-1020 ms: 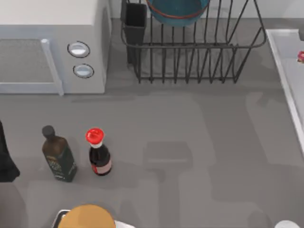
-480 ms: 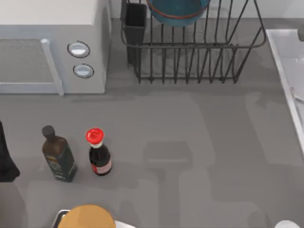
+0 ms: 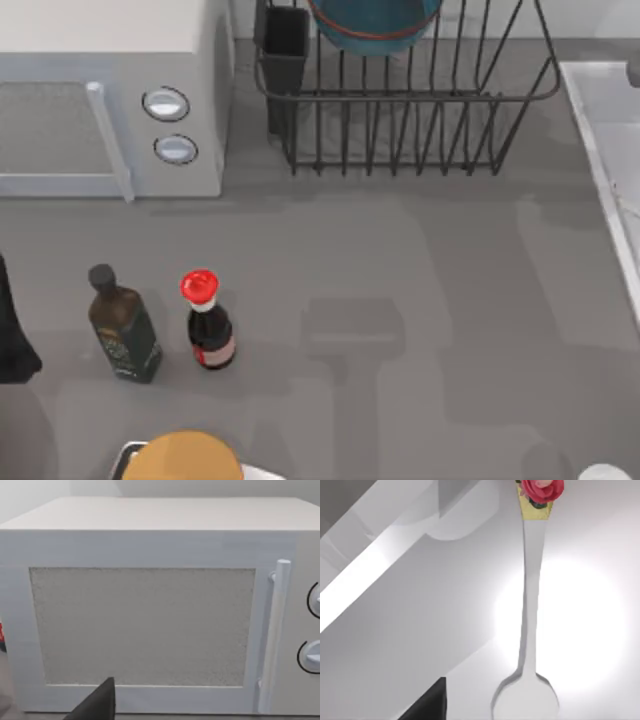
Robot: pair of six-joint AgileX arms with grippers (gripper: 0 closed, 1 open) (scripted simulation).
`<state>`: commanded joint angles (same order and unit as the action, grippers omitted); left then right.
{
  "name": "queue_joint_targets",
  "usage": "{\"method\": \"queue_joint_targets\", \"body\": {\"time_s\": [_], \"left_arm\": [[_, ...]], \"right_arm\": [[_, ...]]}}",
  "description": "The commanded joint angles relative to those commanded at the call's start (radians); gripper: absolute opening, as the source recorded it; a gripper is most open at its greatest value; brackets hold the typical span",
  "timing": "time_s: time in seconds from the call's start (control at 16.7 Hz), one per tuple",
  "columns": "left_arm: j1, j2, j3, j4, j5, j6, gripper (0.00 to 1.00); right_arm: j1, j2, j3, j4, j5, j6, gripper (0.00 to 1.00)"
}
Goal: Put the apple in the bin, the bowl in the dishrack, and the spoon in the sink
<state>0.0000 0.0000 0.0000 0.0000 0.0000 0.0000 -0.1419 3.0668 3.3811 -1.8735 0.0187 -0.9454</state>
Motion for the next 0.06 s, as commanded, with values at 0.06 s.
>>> {"method": "queue_joint_targets", "body": {"time_s": [0.06], "left_arm": [[0.0, 0.0, 0.0, 0.0, 0.0, 0.0, 1.0]], "right_arm": [[0.0, 0.0, 0.0, 0.0, 0.0, 0.0, 1.0]]}}
